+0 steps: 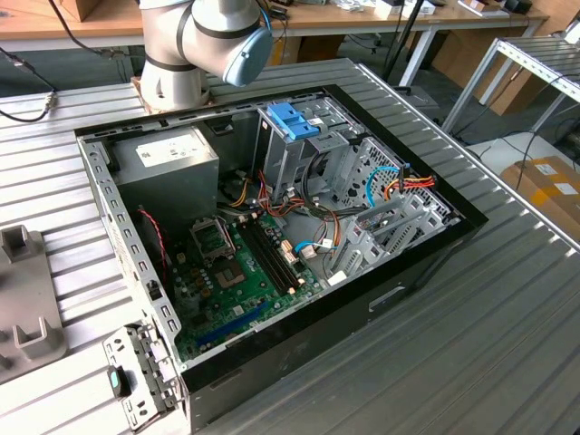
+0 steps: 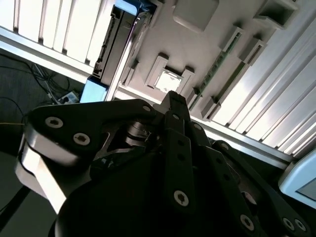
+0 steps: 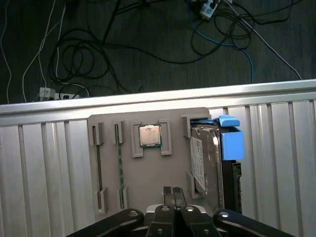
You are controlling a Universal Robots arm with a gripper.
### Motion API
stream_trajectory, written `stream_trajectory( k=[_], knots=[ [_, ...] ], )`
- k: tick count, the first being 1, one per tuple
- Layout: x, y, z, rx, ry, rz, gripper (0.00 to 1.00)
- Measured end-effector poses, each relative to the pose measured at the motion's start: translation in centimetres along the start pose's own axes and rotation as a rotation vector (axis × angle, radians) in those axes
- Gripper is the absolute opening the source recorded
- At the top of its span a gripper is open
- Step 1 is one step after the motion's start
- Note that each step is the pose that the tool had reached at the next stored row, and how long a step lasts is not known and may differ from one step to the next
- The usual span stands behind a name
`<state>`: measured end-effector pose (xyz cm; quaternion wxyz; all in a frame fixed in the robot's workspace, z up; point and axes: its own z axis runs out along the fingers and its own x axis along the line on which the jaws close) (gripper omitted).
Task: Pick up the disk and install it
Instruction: 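Pick up the disk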
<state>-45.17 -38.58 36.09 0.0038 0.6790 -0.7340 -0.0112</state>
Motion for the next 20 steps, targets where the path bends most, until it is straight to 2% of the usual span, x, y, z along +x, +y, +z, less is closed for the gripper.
stream_trajectory(
  k=[3,12,15,16,20],
  knots=[
    [0.0,0.0,0.0,-0.0002,0.0003,-0.014,0.1],
    [0.0,0.0,0.0,-0.0002,0.0004,-0.016,0.11],
    [0.0,0.0,0.0,-0.0002,0.0004,-0.016,0.29],
    [0.0,0.0,0.0,-0.0002,0.0004,-0.016,0.29],
    [0.0,0.0,0.0,-0.0002,0.0004,-0.016,0.53]
  ],
)
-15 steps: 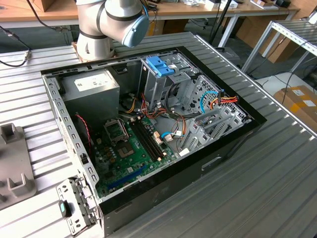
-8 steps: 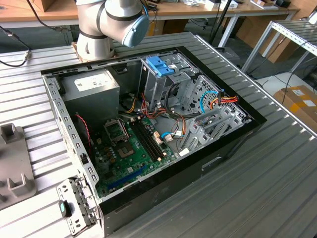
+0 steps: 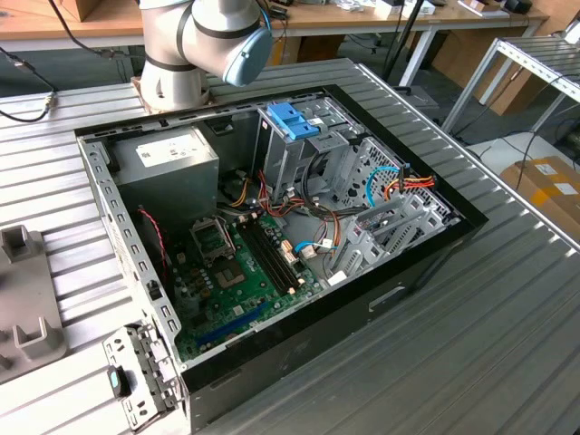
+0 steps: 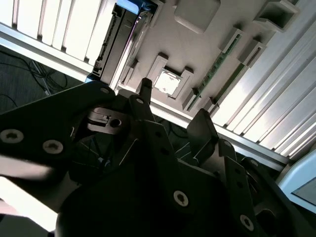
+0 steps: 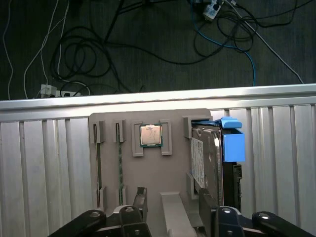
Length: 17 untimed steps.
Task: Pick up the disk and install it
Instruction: 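Pick up the disk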
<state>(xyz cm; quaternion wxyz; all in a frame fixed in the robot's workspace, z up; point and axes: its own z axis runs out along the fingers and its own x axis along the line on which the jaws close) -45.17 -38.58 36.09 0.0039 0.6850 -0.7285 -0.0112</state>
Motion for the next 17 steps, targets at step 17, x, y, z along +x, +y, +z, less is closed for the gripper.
stream_trajectory(
  k=[17],
  knots=[
    [-0.4,0.02,0.27,0.0003,-0.0004,0.0,0.6]
  ],
)
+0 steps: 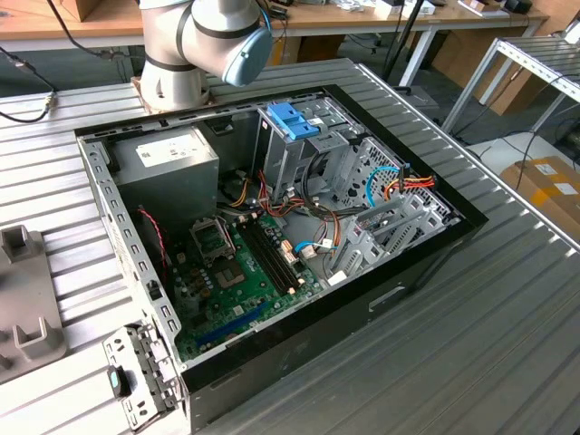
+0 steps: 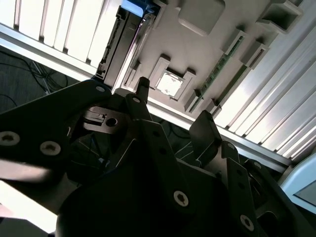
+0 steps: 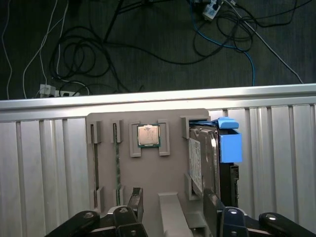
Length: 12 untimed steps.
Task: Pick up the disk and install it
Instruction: 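Pick up the disk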
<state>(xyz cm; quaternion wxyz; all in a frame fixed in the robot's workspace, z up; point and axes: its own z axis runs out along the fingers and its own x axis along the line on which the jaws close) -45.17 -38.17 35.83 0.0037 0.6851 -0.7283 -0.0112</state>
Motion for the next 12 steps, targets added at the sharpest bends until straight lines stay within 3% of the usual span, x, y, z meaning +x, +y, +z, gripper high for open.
stream_trajectory(
  k=[12],
  knots=[
    [-0.18,0.0,0.3,-0.0002,0.0001,0.0,0.6]
  ],
)
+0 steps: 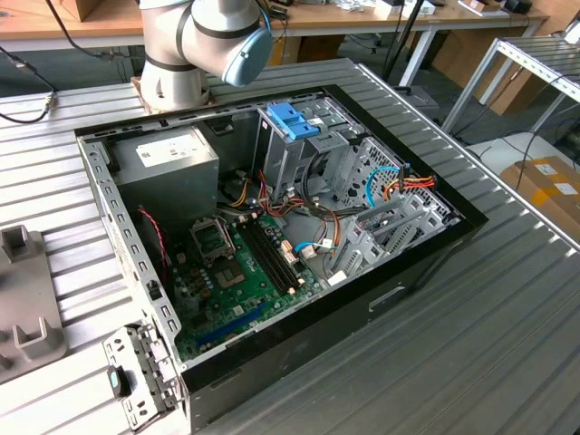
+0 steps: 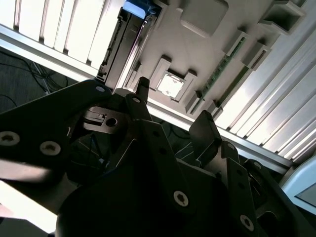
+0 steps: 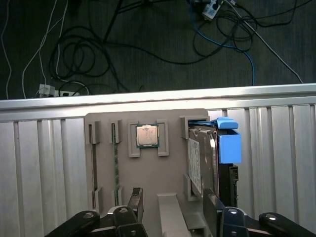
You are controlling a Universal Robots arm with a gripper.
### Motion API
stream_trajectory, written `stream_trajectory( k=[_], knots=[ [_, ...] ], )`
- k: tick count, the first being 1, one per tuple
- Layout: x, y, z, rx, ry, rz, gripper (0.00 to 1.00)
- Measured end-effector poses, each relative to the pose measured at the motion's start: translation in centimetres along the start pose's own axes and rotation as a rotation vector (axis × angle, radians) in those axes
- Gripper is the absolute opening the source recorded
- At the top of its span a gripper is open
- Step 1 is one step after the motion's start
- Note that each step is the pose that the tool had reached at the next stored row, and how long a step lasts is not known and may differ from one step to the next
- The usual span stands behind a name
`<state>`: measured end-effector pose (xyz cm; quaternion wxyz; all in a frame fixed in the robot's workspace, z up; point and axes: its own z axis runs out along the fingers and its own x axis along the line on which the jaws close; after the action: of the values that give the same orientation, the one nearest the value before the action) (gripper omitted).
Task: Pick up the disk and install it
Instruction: 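Pick up the disk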
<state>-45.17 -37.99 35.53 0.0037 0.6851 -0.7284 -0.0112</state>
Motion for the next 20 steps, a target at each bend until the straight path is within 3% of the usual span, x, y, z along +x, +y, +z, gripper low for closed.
stream_trajectory(
  k=[20],
  knots=[
    [-0.17,0.0,0.51,-0.0001,0.0001,0.0,0.6]
  ],
)
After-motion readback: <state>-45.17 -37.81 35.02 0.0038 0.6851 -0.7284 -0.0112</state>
